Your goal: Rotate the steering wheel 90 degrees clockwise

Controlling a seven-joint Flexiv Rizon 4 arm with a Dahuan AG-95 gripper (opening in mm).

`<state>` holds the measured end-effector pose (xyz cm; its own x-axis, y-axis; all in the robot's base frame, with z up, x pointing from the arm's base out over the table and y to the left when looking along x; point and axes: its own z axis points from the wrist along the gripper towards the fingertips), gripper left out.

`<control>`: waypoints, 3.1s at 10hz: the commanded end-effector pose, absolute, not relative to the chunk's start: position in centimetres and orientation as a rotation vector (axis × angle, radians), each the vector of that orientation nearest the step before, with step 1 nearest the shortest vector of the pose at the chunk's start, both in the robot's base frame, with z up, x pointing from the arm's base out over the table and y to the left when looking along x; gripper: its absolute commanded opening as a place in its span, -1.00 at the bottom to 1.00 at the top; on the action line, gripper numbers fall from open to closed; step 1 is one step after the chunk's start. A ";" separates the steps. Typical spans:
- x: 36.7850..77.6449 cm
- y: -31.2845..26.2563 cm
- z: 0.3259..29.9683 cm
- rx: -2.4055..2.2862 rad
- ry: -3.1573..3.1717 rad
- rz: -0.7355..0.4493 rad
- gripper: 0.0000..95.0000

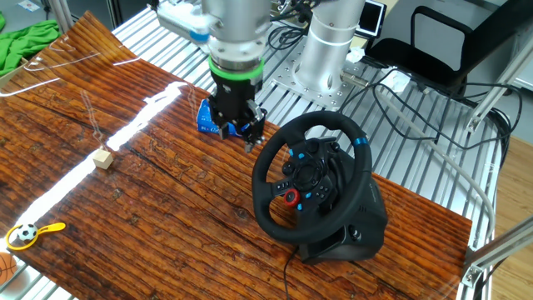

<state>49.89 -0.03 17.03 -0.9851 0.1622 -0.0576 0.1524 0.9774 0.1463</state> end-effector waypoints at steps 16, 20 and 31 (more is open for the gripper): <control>48.3 5.2 16.5 0.544 3.140 0.561 -1.00; 46.7 7.9 17.6 0.640 3.132 0.596 -1.00; 45.2 11.9 18.6 0.781 3.174 0.754 -1.00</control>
<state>45.53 11.90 18.47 -0.8695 0.3876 0.3062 0.4841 0.7920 0.3719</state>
